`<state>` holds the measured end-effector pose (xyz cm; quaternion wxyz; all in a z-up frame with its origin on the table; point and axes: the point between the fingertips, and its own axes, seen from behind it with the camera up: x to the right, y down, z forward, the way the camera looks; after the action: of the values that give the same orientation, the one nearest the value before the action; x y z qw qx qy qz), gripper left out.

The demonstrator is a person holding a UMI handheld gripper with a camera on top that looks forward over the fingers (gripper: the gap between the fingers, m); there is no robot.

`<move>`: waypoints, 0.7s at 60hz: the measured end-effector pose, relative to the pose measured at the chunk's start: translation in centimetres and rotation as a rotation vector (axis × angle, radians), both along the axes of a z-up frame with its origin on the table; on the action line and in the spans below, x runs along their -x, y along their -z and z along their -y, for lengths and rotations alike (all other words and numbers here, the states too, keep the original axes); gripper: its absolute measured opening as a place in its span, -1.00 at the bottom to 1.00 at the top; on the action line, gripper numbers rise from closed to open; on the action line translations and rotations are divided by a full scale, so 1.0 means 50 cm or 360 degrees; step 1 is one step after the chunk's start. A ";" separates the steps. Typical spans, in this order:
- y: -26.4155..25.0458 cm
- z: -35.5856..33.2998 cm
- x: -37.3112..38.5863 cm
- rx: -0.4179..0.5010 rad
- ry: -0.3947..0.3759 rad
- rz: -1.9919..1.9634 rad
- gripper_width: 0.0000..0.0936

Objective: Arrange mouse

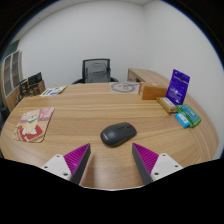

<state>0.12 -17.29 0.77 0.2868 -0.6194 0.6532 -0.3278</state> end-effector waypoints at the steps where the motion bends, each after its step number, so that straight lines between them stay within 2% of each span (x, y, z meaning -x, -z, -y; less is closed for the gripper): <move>1: 0.004 0.001 -0.005 -0.0001 0.0000 -0.0005 0.85; 29: 0.046 0.009 -0.137 -0.0046 0.0003 -0.0041 0.86; 42: 0.051 -0.009 -0.209 -0.0041 -0.0049 -0.0046 0.86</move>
<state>10.55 -16.82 -1.76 0.2902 -0.6303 0.6518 -0.3060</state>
